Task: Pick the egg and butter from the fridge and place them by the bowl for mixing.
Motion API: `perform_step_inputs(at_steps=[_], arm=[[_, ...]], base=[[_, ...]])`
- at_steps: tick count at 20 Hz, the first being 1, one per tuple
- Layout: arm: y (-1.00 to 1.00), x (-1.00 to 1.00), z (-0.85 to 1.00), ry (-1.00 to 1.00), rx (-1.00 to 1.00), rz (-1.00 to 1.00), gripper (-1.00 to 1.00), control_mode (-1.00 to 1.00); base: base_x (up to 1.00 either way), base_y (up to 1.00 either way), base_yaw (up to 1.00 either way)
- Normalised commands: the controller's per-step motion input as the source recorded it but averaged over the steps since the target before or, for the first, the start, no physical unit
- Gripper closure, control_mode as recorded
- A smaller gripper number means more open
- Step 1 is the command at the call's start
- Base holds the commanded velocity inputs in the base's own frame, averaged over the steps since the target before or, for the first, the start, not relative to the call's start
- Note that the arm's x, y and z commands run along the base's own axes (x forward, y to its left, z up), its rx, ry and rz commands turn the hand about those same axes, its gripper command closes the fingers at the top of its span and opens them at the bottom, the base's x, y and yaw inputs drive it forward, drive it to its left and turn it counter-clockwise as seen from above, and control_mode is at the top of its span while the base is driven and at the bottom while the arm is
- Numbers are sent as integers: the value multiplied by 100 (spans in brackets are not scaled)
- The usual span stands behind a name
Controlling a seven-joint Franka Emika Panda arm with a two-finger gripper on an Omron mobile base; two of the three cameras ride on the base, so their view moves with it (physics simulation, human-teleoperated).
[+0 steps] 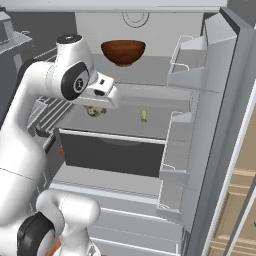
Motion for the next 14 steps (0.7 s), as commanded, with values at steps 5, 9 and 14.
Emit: perform_step_inputs(at_steps=[5, 9, 14], arm=[[0, -100, -17, 14, 5, 0, 100, -100], [0, -97, -14, 12, 0, 0, 100, -100], [2, -79, 0, 13, 0, 0, 100, -100]], base=[[0, 0, 0], [0, 0, 0], [0, 0, 0]])
